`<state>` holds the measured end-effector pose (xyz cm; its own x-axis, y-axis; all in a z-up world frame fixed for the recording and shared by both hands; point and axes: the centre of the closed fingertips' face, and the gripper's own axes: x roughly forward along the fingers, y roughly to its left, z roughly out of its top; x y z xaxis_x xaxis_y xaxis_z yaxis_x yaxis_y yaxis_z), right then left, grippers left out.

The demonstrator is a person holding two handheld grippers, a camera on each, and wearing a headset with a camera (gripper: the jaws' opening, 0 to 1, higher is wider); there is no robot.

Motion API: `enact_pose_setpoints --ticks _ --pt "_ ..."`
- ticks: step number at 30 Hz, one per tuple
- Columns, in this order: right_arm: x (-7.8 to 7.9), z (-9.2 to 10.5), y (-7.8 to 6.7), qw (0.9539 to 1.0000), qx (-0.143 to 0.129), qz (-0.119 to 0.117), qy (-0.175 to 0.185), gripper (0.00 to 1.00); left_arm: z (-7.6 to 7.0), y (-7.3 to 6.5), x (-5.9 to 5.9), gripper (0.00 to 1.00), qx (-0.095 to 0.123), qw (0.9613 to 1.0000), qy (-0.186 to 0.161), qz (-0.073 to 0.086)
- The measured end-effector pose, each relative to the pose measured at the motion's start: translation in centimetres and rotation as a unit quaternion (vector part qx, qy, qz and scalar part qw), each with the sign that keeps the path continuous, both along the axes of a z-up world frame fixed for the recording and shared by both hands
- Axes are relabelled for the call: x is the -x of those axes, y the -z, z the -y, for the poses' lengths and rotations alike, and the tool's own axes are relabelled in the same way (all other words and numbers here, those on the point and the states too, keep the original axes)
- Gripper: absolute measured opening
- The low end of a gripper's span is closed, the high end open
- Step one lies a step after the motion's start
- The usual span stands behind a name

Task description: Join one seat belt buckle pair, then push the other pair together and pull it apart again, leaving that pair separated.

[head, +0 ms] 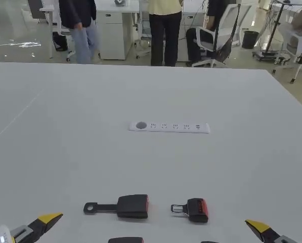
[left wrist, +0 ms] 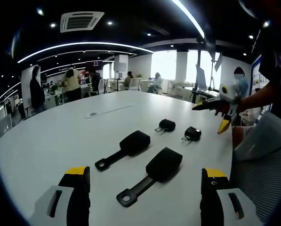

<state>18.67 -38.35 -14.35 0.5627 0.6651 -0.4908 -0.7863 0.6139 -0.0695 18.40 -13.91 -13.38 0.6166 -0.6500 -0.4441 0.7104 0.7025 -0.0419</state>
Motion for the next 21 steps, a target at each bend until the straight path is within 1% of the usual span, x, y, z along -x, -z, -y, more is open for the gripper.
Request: enact_pose_setpoints --ticks 7,21 --pt "-0.14 0.27 0.15 1.0000 0.001 0.000 0.000 0.99 0.14 0.00 0.15 1.00 -0.002 1.0000 0.004 -0.001" --pt "-0.03 0.02 0.13 1.0000 0.006 -0.003 -0.004 0.99 0.05 0.07 0.00 1.00 -0.006 1.0000 0.006 -0.001"
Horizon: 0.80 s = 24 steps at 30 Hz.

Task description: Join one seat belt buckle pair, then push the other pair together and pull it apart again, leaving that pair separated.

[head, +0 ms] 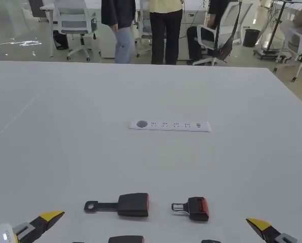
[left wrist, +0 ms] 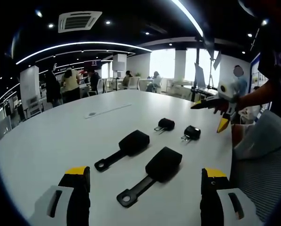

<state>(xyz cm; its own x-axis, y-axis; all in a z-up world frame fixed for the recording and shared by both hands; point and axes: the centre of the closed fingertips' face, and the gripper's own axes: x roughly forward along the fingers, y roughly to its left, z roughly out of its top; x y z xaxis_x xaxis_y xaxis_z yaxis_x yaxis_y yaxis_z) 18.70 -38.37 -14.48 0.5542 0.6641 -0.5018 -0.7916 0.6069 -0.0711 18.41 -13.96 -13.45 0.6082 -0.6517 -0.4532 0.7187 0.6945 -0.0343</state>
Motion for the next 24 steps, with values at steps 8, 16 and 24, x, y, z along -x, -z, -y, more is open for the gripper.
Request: enact_pose_setpoints --ticks 8,16,24 --pt "0.01 0.08 0.07 1.0000 0.002 -0.003 -0.002 0.99 -0.03 0.00 -0.09 1.00 -0.001 1.0000 0.000 -0.001" --pt "0.21 0.12 0.11 0.9999 0.005 -0.009 -0.005 0.99 0.07 0.16 -0.12 1.00 -0.002 1.0000 0.003 -0.004" --pt "-0.16 0.50 0.25 0.9998 0.016 -0.004 -0.013 0.97 0.49 0.35 -0.16 0.98 -0.026 0.9994 0.021 -0.006"
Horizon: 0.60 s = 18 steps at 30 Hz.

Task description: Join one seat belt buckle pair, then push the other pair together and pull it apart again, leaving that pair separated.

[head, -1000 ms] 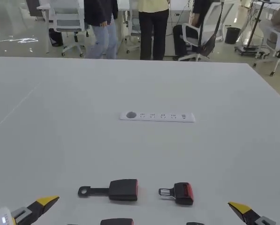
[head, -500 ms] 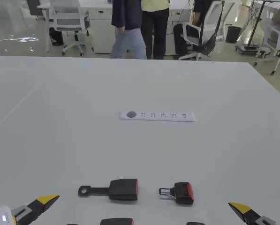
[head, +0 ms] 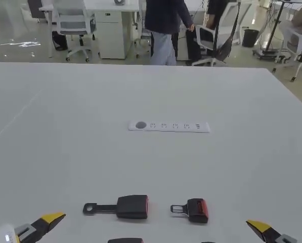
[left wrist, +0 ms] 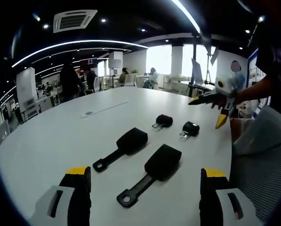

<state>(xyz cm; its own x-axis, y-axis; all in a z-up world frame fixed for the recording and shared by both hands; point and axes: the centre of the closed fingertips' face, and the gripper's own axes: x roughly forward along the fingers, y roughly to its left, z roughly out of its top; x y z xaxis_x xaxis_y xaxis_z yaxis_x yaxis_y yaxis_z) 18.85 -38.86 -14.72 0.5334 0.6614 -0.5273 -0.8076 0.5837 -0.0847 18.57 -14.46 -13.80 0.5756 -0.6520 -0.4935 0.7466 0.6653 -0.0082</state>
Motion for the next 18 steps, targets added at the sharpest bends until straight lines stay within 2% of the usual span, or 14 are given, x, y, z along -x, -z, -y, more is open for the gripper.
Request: enact_pose_setpoints --ticks 2,11,14,18 --pt "-0.1 0.0 -0.1 1.0000 -0.002 0.006 -0.007 0.96 0.2 0.1 -0.1 0.97 -0.008 0.9999 0.008 -0.002" --pt "-0.5 0.1 0.5 0.9994 0.015 0.003 -0.029 0.89 0.8 0.6 -0.8 0.90 -0.032 0.9984 0.045 -0.012" --pt "-0.4 0.0 1.0 0.9985 0.031 -0.003 -0.045 0.84 1.6 0.9 -0.9 0.87 -0.042 0.9969 0.062 -0.022" --pt "-0.4 0.0 1.5 0.9966 0.050 -0.005 -0.065 0.76 2.3 1.4 -0.5 0.79 -0.060 0.9938 0.088 -0.033"
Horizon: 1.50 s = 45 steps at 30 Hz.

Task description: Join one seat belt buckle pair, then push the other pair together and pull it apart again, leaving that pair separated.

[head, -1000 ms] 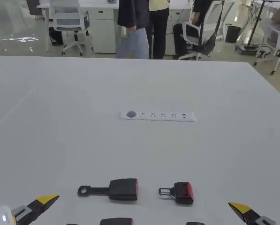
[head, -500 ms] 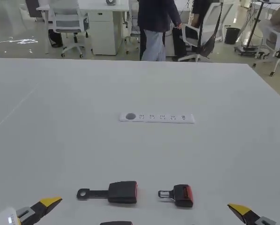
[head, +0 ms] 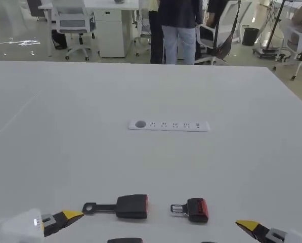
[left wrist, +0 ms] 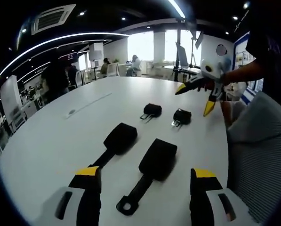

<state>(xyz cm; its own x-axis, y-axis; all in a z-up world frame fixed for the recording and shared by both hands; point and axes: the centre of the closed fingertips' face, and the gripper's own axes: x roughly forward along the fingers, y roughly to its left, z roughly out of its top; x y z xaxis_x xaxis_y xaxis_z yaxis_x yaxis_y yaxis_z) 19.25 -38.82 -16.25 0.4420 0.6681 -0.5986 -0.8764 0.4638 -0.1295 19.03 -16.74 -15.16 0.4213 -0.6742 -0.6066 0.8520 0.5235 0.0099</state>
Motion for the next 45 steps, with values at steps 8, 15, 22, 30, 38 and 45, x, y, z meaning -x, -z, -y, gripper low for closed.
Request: enact_pose_setpoints --ticks 8,15,22,30,38,45 --pt "-0.3 -0.2 0.9 0.9988 0.036 -0.004 -0.034 0.60 1.1 0.9 0.0 0.66 -0.044 0.9972 0.058 -0.014" --pt "-0.6 -0.3 1.7 0.9953 0.068 -0.008 -0.069 0.53 1.6 1.7 -0.2 0.61 -0.076 0.9914 0.104 -0.025" --pt "-0.7 -0.4 2.5 0.9908 0.090 -0.017 -0.100 0.47 1.7 2.5 -0.3 0.55 -0.104 0.9826 0.147 -0.046" --pt "-0.9 -0.7 3.1 0.9869 0.100 -0.041 -0.119 0.38 2.2 3.0 -0.2 0.45 -0.123 0.9736 0.187 -0.047" --pt "-0.6 -0.9 3.6 0.9851 0.093 -0.079 -0.121 0.37 2.1 4.2 -0.5 0.39 -0.141 0.9653 0.214 -0.052" --pt "-0.4 -0.7 4.1 0.9830 0.101 -0.087 -0.127 0.32 2.4 4.5 -0.4 0.33 -0.150 0.9600 0.228 -0.065"
